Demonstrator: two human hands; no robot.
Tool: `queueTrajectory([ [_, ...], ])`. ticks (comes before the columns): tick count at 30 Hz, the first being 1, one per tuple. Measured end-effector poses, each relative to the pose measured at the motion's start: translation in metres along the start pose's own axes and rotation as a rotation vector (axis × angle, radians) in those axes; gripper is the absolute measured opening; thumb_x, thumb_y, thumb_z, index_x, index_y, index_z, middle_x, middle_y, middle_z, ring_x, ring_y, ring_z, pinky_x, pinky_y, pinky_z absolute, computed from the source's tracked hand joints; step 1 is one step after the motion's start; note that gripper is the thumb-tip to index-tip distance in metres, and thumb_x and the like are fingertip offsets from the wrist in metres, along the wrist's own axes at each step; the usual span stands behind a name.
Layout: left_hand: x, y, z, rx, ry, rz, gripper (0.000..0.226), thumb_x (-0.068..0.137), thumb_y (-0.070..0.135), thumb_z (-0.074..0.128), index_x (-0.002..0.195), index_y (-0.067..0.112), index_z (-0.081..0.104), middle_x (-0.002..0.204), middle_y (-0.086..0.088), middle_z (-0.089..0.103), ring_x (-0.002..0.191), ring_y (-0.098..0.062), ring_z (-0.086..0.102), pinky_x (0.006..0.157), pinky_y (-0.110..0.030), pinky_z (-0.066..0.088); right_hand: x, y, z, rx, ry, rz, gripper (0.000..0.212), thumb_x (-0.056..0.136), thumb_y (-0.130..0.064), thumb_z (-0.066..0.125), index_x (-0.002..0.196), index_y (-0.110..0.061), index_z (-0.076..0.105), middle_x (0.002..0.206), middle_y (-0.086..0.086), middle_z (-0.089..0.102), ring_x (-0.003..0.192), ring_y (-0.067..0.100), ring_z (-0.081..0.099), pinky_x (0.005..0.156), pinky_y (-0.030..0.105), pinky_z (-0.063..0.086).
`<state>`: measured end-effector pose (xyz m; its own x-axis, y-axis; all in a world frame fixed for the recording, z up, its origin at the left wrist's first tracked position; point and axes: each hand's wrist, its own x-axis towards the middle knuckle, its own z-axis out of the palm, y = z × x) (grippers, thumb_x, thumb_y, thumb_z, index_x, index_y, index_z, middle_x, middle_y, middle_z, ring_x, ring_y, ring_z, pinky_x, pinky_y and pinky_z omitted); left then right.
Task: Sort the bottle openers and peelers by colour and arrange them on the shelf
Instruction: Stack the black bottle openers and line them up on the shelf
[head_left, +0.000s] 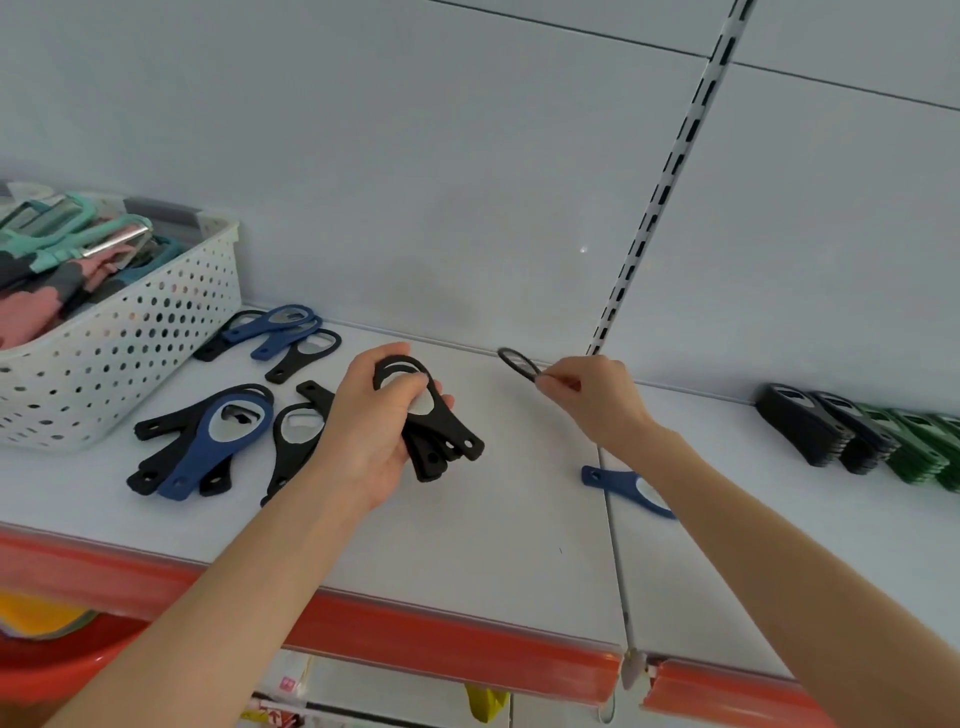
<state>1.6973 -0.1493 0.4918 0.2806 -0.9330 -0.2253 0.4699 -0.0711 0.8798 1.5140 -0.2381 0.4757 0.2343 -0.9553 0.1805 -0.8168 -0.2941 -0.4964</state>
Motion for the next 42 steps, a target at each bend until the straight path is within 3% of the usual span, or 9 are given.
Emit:
queueTrajectory([
  [4,-0.001,0.004,-0.009,-0.019,0.009,-0.014,0.042,0.088,0.028,0.06,0.123,0.009,0.047,0.099,-0.011,0.053,0.08,-0.023,0.063,0.071,-0.036,0.053,-0.035,-0.068,0.005,0.343,-0.01,-0.148,0.014,0.086,-0.017,0.062,0.077,-0.009,0.07,0.064,-0.006,0.06,0.061,0.006,0.051,0.059,0.013,0.038],
  [8,-0.009,0.016,-0.034,0.013,0.104,0.089,0.033,0.088,0.002,0.053,0.119,0.012,0.05,0.104,-0.014,0.057,0.083,-0.022,0.061,0.073,-0.038,0.054,-0.047,-0.112,0.018,0.423,-0.129,-0.304,0.015,0.087,-0.016,0.06,0.076,-0.012,0.07,0.067,-0.014,0.062,0.065,-0.001,0.056,0.062,0.008,0.041],
  [14,-0.023,0.04,-0.092,-0.093,0.2,0.193,0.024,0.086,-0.007,0.045,0.105,0.007,0.05,0.097,-0.021,0.059,0.063,-0.017,0.069,0.061,-0.028,0.057,-0.016,-0.123,0.046,0.081,-0.245,-0.209,0.024,0.087,-0.033,0.058,0.1,-0.014,0.066,0.098,0.0,0.068,0.094,0.016,0.061,0.084,0.029,0.047],
  [18,-0.031,0.042,-0.112,-0.045,0.225,0.202,0.028,0.084,-0.009,0.04,0.105,0.007,0.049,0.086,-0.016,0.06,0.06,-0.015,0.067,0.059,-0.028,0.057,-0.016,-0.131,0.067,-0.168,-0.364,-0.197,0.051,0.079,-0.053,0.061,0.112,-0.014,0.058,0.107,0.003,0.057,0.098,0.023,0.055,0.076,0.031,0.041],
  [26,-0.038,0.04,-0.124,-0.056,0.207,0.154,0.027,0.086,-0.007,0.042,0.102,0.012,0.051,0.09,-0.016,0.06,0.062,-0.018,0.067,0.055,-0.026,0.056,0.001,-0.123,0.071,-0.206,-0.281,-0.211,0.02,0.089,-0.022,0.05,0.091,-0.008,0.064,0.101,0.008,0.061,0.092,0.029,0.056,0.075,0.033,0.043],
  [30,-0.036,0.04,-0.123,-0.027,0.167,0.128,0.029,0.087,-0.005,0.044,0.107,0.014,0.053,0.088,-0.012,0.06,0.063,-0.019,0.067,0.056,-0.027,0.056,0.004,-0.121,0.058,0.052,-0.101,-0.223,0.02,0.095,-0.017,0.04,0.088,-0.012,0.058,0.082,0.005,0.062,0.078,0.023,0.055,0.072,0.03,0.043],
  [32,-0.035,0.042,-0.121,-0.041,0.163,0.086,0.017,0.091,0.003,0.047,0.102,0.014,0.055,0.088,-0.011,0.061,0.062,-0.02,0.066,0.06,-0.029,0.056,0.005,-0.125,0.044,0.202,-0.068,-0.28,0.018,0.096,-0.015,0.042,0.088,-0.013,0.059,0.072,-0.002,0.059,0.064,0.004,0.053,0.064,0.013,0.04],
  [38,-0.034,0.041,-0.113,-0.035,0.001,-0.043,0.035,0.079,0.044,0.058,0.091,0.012,0.059,0.076,-0.007,0.067,0.068,-0.02,0.067,0.066,-0.035,0.055,-0.01,-0.153,0.022,0.507,-0.419,-0.409,0.019,0.093,-0.011,0.051,0.078,-0.016,0.061,0.06,-0.005,0.055,0.051,-0.001,0.049,0.056,0.011,0.042],
  [42,-0.038,0.035,-0.104,0.081,-0.15,-0.029,0.057,0.071,0.031,0.068,0.119,0.004,0.054,0.093,-0.012,0.069,0.083,-0.024,0.068,0.072,-0.038,0.058,-0.018,-0.173,0.048,0.52,-0.411,-0.464,0.014,0.092,-0.011,0.053,0.08,-0.009,0.06,0.06,-0.005,0.055,0.051,-0.003,0.05,0.055,0.008,0.04],
])
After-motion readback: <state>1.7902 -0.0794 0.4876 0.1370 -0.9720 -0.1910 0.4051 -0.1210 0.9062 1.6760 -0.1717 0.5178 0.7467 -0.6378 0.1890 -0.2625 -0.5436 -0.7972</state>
